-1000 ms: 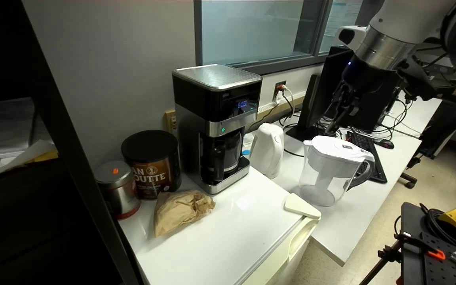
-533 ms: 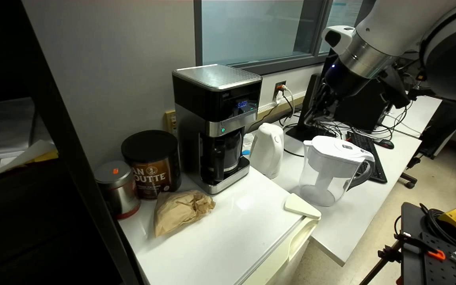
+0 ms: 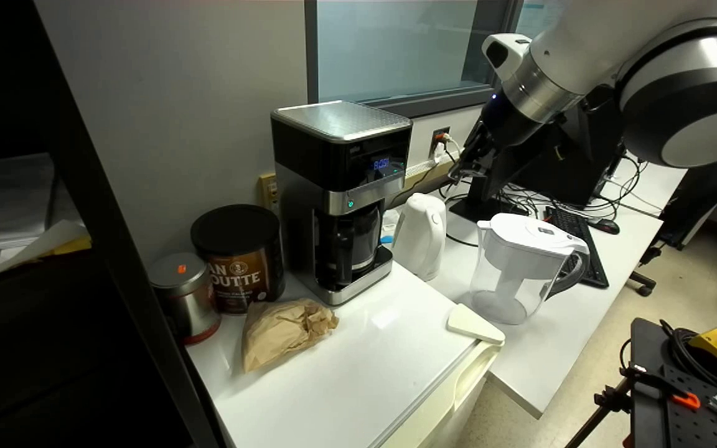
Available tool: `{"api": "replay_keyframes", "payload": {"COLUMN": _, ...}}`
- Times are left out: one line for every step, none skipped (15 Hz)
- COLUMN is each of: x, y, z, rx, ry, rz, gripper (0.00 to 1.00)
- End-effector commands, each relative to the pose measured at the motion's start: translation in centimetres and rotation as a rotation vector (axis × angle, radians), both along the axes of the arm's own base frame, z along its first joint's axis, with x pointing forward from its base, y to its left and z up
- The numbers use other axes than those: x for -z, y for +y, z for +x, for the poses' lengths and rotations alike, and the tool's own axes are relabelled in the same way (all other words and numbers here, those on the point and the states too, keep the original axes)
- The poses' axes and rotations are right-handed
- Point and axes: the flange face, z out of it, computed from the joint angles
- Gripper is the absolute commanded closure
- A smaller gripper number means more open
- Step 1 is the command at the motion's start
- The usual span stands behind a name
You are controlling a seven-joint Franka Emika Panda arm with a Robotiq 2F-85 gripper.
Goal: Press a button on the coffeemaker
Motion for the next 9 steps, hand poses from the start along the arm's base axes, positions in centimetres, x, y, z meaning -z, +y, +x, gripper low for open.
{"api": "replay_keyframes", "payload": {"x": 0.5, "y": 0.3, "z": 2.9, "rx": 0.009, "ry": -0.066, "rz": 0.003, "gripper": 0.96}}
{"api": "replay_keyframes", "payload": {"x": 0.7, "y": 0.4, "z": 3.5, "rx": 0.013, "ry": -0.081, "rz": 0.004, "gripper": 0.97}}
{"api": "replay_keyframes", "payload": {"x": 0.9, "y": 0.4, "z": 4.1, "rx": 0.016, "ry": -0.093, "rz": 0.004, "gripper": 0.96}}
{"api": "replay_keyframes", "payload": {"x": 1.1, "y": 0.5, "z": 4.7, "rx": 0.018, "ry": -0.103, "rz": 0.002, "gripper": 0.96}}
{"api": "replay_keyframes", "payload": {"x": 1.3, "y": 0.7, "z": 5.3, "rx": 0.019, "ry": -0.112, "rz": 0.002, "gripper": 0.96}}
{"api": "replay_keyframes", "payload": {"x": 1.5, "y": 0.8, "z": 5.8, "rx": 0.020, "ry": -0.119, "rz": 0.004, "gripper": 0.96}}
{"api": "replay_keyframes", "payload": {"x": 1.8, "y": 1.0, "z": 6.3, "rx": 0.021, "ry": -0.124, "rz": 0.007, "gripper": 0.96}}
{"api": "replay_keyframes", "payload": {"x": 2.1, "y": 1.1, "z": 6.8, "rx": 0.022, "ry": -0.128, "rz": 0.011, "gripper": 0.96}}
{"api": "replay_keyframes", "payload": {"x": 2.3, "y": 1.3, "z": 7.2, "rx": 0.020, "ry": -0.131, "rz": 0.013, "gripper": 0.96}}
